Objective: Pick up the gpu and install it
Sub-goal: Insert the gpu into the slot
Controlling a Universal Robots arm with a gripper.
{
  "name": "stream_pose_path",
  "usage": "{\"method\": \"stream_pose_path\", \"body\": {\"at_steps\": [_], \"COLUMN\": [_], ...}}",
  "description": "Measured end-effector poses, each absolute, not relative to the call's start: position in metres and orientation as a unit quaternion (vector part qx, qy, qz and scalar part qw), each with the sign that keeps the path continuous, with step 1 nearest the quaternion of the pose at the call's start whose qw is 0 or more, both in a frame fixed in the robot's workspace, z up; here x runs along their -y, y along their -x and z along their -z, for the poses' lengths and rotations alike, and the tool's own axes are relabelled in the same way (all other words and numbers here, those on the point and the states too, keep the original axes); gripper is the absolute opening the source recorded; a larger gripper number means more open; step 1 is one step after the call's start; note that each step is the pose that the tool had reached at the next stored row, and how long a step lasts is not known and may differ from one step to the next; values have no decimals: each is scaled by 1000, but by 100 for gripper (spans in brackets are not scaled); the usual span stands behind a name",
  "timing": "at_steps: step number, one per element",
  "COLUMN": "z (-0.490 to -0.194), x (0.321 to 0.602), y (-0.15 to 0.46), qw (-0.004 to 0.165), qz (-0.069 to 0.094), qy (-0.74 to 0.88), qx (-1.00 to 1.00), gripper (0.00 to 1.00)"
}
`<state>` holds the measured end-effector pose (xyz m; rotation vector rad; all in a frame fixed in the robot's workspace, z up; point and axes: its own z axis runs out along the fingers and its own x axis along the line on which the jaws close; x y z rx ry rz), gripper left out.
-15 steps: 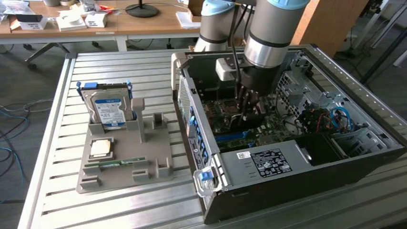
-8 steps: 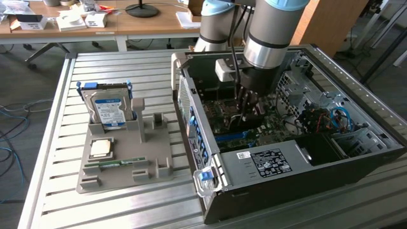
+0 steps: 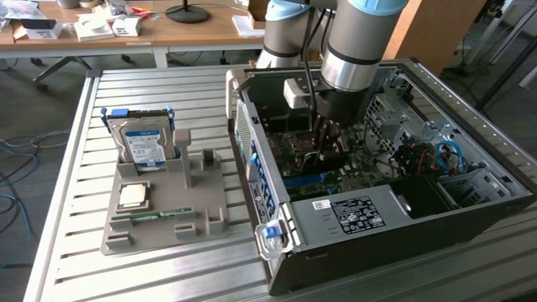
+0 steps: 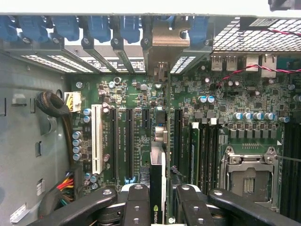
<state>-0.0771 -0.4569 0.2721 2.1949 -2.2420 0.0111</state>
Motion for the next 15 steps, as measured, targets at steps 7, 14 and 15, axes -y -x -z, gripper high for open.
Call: {"method": "stream_pose_path", "body": {"at_steps": [7,14,15], "z": [-271,-269,-269], "x": [457,456,456], "y": [78,79,80], "qw": [2,2,2], "qz": [-4,-4,-4], "qy": [-700,-700,-700], "qx": [714,714,714], "gripper": [26,26,26]}}
